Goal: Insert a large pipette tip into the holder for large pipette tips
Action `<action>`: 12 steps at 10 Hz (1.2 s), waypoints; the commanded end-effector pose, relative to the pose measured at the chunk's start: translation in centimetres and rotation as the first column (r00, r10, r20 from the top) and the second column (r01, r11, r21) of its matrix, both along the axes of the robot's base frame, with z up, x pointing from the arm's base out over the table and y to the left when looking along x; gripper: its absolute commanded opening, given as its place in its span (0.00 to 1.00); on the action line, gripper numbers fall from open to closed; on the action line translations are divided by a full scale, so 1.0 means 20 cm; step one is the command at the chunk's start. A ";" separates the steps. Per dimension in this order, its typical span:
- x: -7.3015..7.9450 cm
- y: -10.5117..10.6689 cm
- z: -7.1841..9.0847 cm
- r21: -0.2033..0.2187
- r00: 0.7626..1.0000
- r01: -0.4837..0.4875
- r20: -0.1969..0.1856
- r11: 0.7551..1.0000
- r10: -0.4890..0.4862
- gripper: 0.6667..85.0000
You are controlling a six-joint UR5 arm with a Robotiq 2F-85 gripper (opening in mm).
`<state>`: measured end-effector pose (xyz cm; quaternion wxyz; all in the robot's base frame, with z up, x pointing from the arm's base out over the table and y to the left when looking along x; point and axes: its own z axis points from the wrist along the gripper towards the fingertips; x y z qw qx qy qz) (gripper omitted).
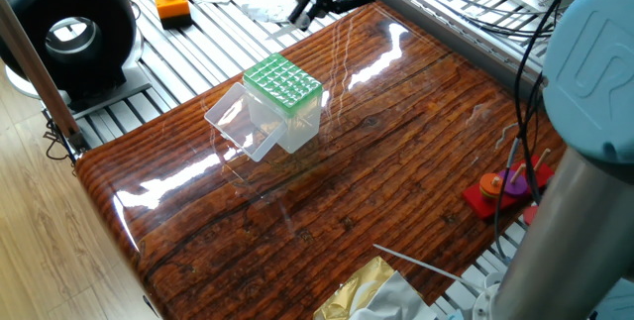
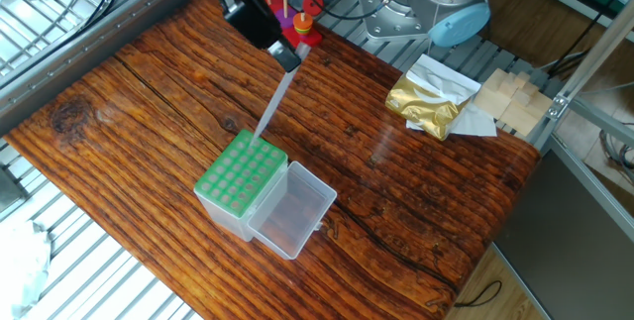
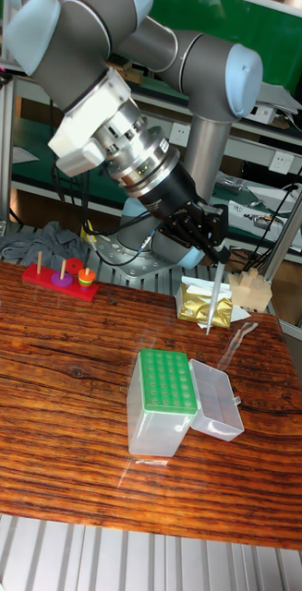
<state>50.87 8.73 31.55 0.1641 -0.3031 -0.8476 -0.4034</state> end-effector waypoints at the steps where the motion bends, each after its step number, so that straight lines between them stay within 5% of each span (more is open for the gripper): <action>1: -0.06 -0.02 -0.02 -0.013 1.000 -0.010 0.003 1.000 0.010 0.00; 7: -0.09 0.02 0.02 0.051 1.000 -0.022 -0.017 0.998 0.023 0.00; 12: -0.12 -0.01 -0.03 -0.004 0.998 -0.059 -0.033 0.998 0.059 0.00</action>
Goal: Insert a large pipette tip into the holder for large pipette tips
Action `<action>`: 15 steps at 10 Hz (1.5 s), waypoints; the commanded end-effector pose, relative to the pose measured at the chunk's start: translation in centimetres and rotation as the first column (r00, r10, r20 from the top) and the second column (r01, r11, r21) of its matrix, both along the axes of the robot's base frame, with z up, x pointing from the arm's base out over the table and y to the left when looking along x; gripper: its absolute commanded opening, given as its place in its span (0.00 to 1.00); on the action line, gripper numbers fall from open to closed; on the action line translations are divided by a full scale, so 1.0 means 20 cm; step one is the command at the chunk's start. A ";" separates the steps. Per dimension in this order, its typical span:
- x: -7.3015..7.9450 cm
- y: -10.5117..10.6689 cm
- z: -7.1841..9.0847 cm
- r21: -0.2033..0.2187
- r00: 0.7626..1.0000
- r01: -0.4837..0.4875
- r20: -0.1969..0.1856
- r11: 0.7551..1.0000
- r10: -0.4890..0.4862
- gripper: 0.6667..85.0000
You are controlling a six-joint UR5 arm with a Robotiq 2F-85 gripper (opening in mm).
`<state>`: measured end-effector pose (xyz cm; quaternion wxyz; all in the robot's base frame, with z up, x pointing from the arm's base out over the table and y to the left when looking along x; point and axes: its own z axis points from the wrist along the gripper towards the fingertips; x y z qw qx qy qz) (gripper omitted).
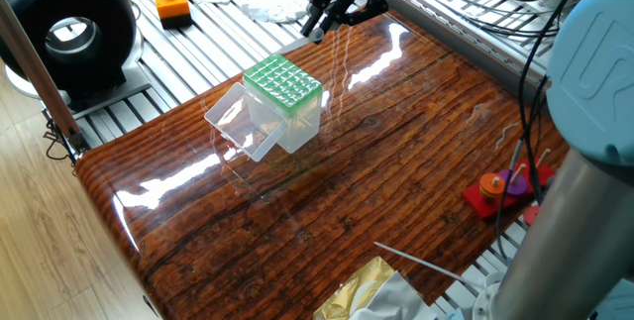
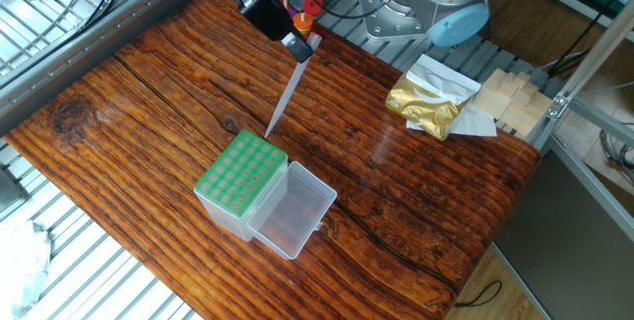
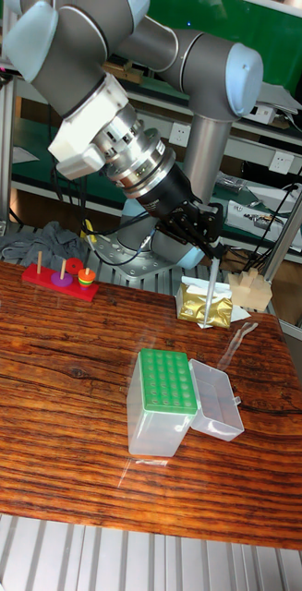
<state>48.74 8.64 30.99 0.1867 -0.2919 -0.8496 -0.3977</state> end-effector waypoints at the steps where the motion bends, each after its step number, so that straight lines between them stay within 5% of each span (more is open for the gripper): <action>1: -0.03 -0.02 -0.01 -0.023 0.999 -0.036 0.003 0.999 0.036 0.00; 4: -0.07 -0.03 -0.02 -0.033 0.998 -0.062 -0.017 0.998 0.062 0.00; 6: -0.18 -0.01 0.04 0.018 0.989 -0.118 -0.089 0.993 0.119 0.00; 15: -0.27 -0.02 0.07 0.041 0.976 -0.169 -0.130 0.985 0.173 0.00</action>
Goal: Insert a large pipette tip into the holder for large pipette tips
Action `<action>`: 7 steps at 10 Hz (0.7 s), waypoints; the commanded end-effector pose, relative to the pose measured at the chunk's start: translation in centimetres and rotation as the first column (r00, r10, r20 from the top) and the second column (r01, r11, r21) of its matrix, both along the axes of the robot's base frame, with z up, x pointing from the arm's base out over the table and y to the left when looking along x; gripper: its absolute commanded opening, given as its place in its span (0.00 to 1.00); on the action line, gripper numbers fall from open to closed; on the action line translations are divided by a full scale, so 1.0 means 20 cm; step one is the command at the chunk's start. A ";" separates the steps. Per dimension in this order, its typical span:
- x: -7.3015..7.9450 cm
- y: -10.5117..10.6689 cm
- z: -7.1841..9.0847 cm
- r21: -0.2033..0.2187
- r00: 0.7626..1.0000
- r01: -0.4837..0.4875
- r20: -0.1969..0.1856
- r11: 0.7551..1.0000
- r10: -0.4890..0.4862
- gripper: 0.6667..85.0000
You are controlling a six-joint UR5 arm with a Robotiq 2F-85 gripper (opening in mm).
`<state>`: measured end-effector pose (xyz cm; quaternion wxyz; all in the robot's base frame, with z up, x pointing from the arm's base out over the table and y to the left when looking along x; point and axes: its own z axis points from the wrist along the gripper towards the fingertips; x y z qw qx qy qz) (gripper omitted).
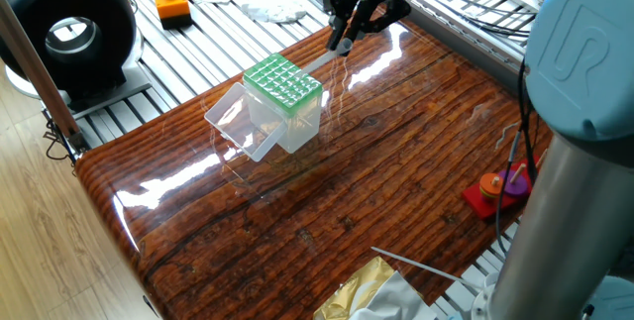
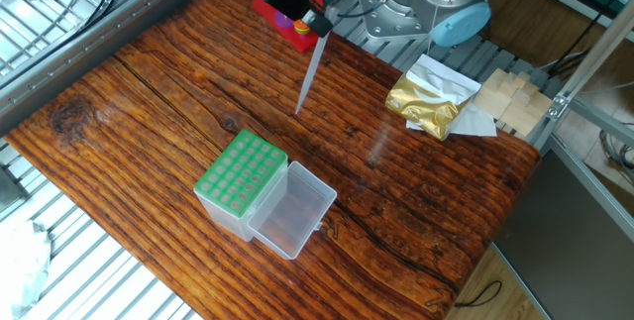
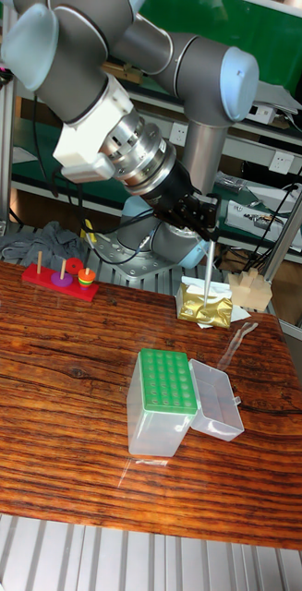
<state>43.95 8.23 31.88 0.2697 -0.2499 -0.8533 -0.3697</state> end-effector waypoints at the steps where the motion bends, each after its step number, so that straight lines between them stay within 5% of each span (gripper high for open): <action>1: -0.04 0.00 0.04 0.022 0.999 -0.027 -0.016 0.999 0.028 0.00; 7: -0.02 0.01 0.06 0.030 1.000 -0.015 -0.007 0.999 0.015 0.00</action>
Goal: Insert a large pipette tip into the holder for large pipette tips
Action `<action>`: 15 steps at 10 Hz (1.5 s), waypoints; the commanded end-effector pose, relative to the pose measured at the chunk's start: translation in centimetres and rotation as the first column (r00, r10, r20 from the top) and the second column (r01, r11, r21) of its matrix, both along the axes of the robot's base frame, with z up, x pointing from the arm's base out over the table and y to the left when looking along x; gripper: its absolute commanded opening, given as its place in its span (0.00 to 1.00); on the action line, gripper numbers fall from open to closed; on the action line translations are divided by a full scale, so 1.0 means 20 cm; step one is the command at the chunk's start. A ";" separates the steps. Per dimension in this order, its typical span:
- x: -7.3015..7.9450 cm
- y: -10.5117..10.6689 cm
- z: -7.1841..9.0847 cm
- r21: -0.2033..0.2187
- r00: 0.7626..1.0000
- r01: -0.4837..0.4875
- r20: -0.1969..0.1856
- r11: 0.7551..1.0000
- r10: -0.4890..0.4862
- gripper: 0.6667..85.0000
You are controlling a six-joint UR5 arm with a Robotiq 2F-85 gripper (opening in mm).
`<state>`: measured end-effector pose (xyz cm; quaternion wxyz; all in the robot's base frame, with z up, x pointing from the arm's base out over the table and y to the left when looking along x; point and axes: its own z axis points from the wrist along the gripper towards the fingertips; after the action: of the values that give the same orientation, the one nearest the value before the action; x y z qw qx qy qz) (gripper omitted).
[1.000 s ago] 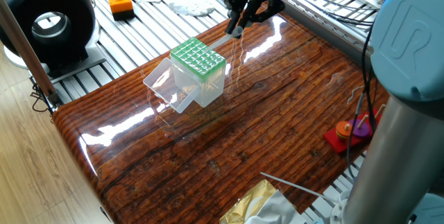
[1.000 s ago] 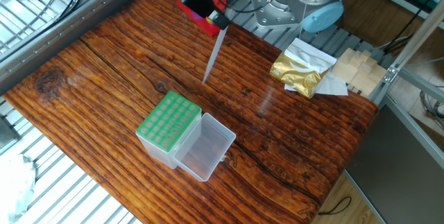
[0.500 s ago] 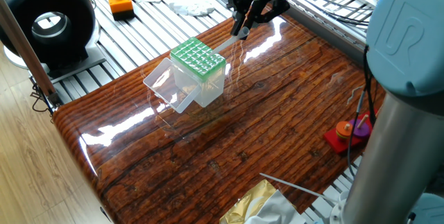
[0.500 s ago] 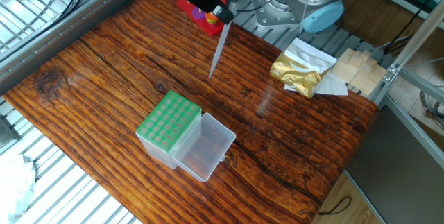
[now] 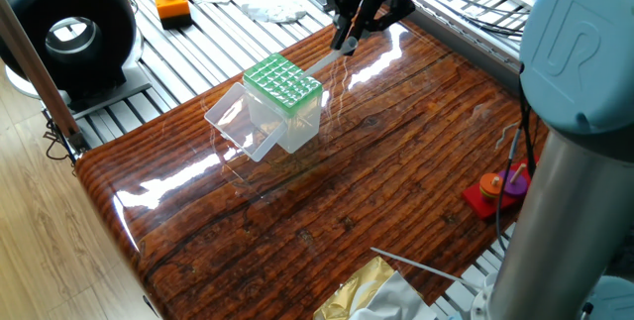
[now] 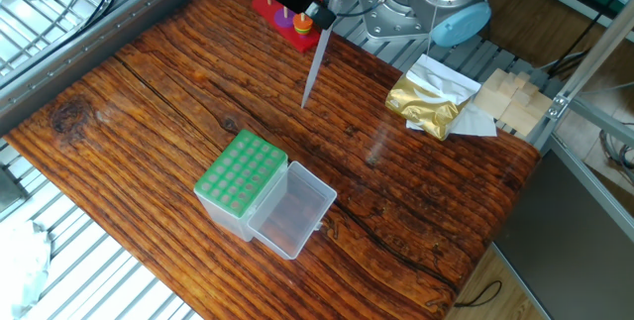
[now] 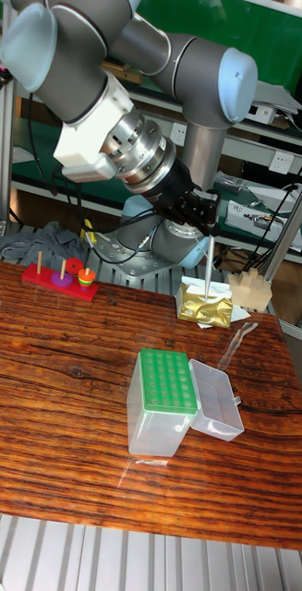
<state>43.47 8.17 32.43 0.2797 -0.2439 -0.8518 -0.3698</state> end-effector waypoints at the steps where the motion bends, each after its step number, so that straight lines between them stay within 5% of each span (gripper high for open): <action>1: -0.01 0.03 0.05 0.040 1.000 -0.004 0.002 0.999 0.004 0.00; 5: 0.05 0.05 0.06 0.059 0.999 0.018 0.045 0.998 -0.020 0.00; 7: 0.00 0.04 0.07 0.063 1.000 -0.010 0.022 0.998 0.008 0.00; 11: 0.03 0.05 0.15 0.100 1.000 -0.010 -0.002 0.995 0.011 0.00; 15: 0.05 0.00 0.14 0.079 0.999 -0.034 -0.002 0.996 0.035 0.00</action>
<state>44.28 8.68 34.96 0.2971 -0.2257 -0.8372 -0.3999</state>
